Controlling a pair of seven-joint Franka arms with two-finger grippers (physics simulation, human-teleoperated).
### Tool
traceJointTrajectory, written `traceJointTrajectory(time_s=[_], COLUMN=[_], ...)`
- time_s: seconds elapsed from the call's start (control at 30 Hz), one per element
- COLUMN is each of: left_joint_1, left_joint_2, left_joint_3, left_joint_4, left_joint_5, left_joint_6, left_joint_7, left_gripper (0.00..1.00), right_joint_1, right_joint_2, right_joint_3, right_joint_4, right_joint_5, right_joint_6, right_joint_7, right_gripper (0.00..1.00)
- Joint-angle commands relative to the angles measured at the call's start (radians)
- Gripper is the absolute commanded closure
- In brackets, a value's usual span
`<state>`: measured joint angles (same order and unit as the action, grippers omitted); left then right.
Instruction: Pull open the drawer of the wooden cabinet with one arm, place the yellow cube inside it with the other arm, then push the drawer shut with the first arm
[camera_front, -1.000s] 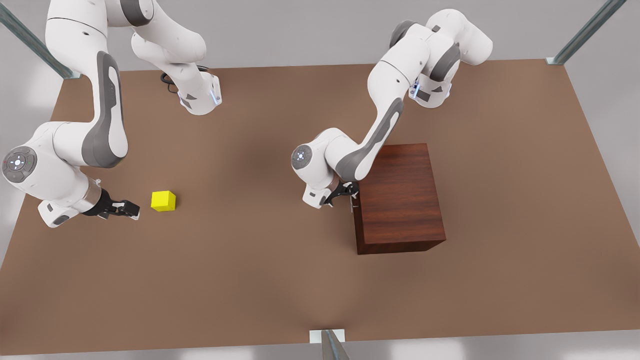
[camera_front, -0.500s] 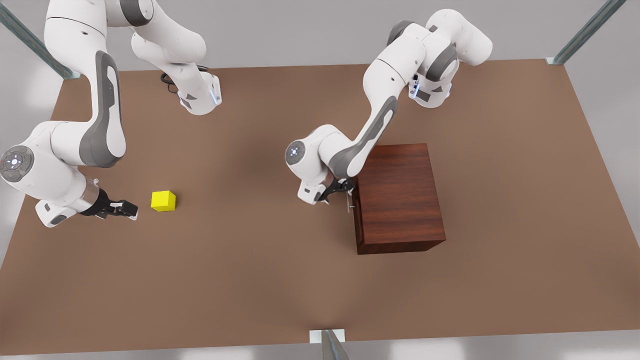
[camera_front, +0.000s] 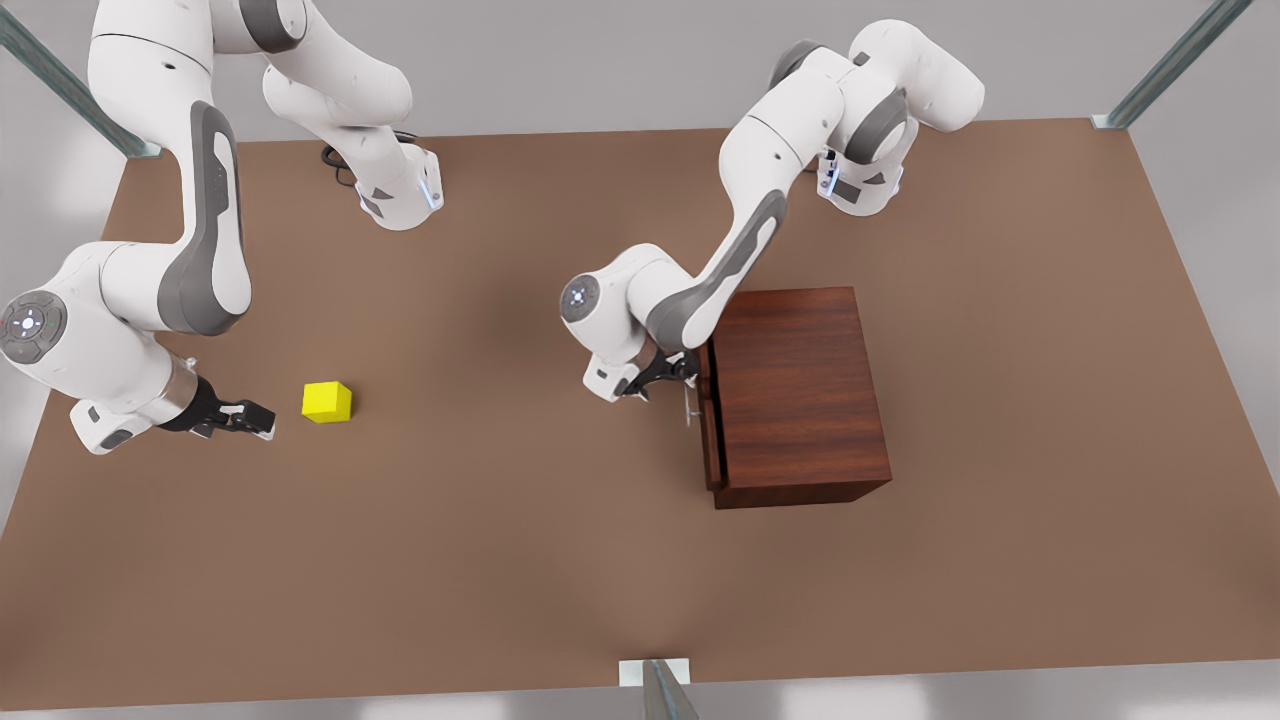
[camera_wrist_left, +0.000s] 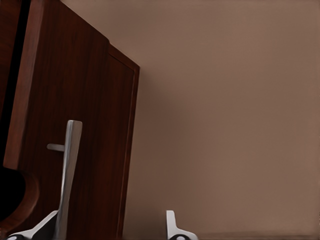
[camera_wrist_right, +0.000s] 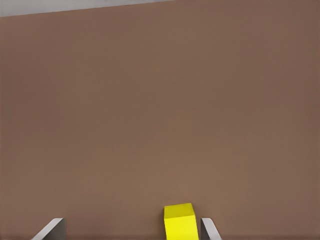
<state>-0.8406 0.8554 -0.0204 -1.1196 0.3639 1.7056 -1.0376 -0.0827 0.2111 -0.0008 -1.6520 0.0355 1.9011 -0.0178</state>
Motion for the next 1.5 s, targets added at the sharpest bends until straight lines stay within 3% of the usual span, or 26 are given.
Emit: traceJointTrajectory(time_s=[0.0, 1.47], left_joint_1=[-0.002, -0.075], left_joint_2=[-0.001, 0.031], left_joint_3=[-0.001, -0.003], left_joint_4=[0.004, 0.067], left_joint_5=[0.000, -0.005], left_joint_6=[0.003, 0.140], left_joint_7=[0.047, -0.052], left_gripper=[0.00, 0.00], right_joint_1=[0.000, 0.000], right_joint_2=[-0.001, -0.002], right_joint_3=[-0.001, -0.004], right_joint_4=[0.001, 0.011], right_joint_5=[0.000, 0.001], right_joint_6=[0.000, -0.008], right_joint_7=[-0.002, -0.002], right_gripper=[0.00, 0.00])
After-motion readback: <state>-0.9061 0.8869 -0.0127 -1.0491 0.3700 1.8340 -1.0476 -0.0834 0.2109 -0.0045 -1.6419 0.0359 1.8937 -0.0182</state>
